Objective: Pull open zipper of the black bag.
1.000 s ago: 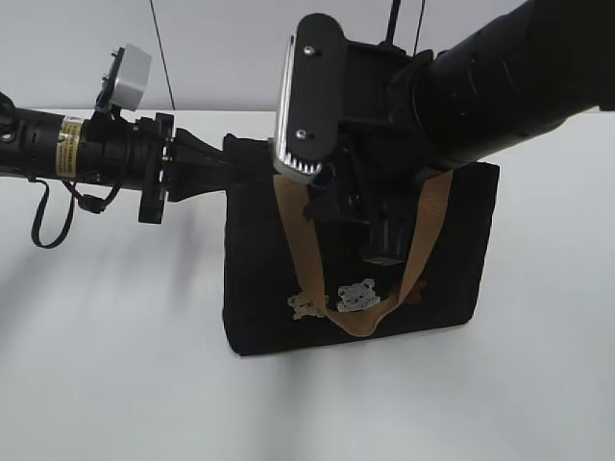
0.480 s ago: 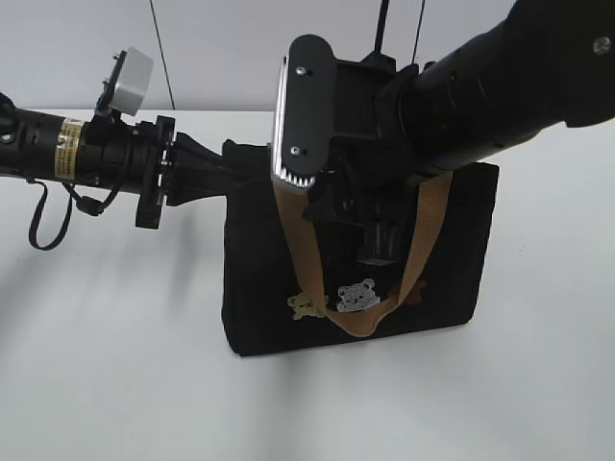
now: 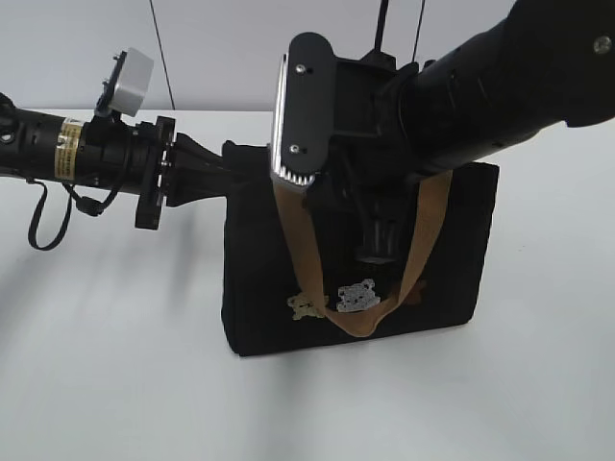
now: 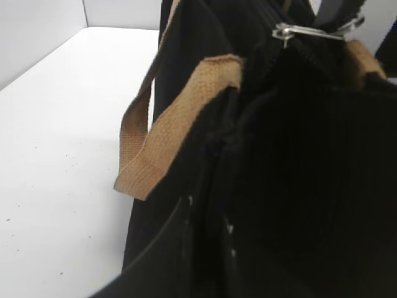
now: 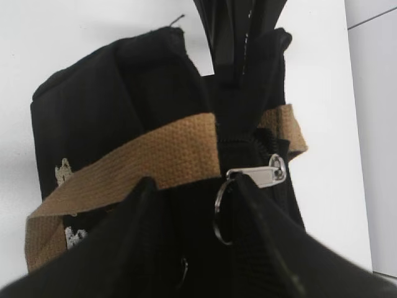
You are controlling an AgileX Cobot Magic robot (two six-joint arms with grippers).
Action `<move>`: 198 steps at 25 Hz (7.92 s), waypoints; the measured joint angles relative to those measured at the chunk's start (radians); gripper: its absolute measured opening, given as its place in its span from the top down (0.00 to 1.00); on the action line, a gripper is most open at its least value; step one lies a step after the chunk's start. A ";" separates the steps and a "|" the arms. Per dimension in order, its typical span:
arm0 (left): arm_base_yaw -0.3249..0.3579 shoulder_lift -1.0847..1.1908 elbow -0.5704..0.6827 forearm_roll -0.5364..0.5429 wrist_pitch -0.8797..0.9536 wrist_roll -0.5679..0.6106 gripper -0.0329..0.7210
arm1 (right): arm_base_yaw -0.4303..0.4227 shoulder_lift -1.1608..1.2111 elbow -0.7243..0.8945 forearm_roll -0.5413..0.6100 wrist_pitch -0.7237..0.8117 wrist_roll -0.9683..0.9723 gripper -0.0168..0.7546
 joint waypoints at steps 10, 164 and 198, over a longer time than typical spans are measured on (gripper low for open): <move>0.000 0.000 0.000 0.001 0.000 0.000 0.92 | 0.000 0.000 -0.002 -0.003 -0.014 0.033 0.92; -0.137 -0.373 -0.281 -1.488 2.297 0.421 0.48 | -0.326 -0.163 -0.391 -0.276 0.728 1.183 0.49; -0.137 -0.781 -0.078 -1.542 2.444 0.528 0.49 | -0.671 -0.455 -0.072 -0.071 0.834 0.976 0.49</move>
